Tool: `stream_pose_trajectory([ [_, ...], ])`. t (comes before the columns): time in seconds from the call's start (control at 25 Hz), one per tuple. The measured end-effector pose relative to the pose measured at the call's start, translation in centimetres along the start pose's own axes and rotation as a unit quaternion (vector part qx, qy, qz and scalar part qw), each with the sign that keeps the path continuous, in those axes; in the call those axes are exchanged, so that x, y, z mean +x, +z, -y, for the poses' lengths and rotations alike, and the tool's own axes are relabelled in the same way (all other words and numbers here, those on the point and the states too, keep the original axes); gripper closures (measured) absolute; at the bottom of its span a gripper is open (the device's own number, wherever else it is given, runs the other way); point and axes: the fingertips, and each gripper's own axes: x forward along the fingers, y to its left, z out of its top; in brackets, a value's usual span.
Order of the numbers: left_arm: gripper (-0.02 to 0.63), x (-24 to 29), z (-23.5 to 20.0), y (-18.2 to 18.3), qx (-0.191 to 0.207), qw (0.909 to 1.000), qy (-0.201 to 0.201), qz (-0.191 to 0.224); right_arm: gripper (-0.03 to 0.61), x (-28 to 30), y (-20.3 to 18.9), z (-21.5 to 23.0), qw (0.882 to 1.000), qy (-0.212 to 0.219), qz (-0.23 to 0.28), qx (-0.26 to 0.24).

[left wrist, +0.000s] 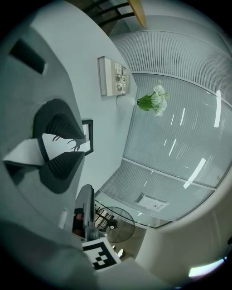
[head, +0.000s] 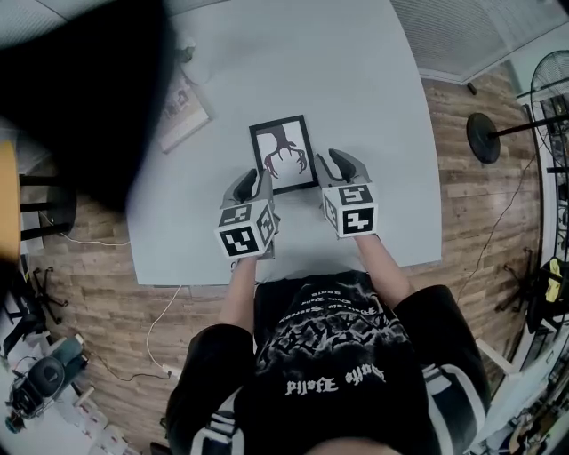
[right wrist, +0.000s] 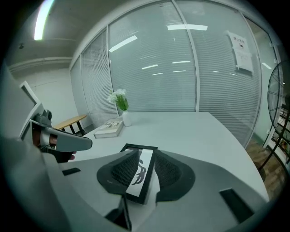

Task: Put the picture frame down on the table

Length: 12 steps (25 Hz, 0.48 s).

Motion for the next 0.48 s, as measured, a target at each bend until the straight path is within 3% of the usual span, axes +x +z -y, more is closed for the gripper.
stream_pose_trajectory([
  [0.48,0.535,-7.0,1.8,3.9,0.031,0.9954,0.012,0.09,0.477,-6.3,3.6,-2.2,0.997,0.017,0.073,-0.004],
])
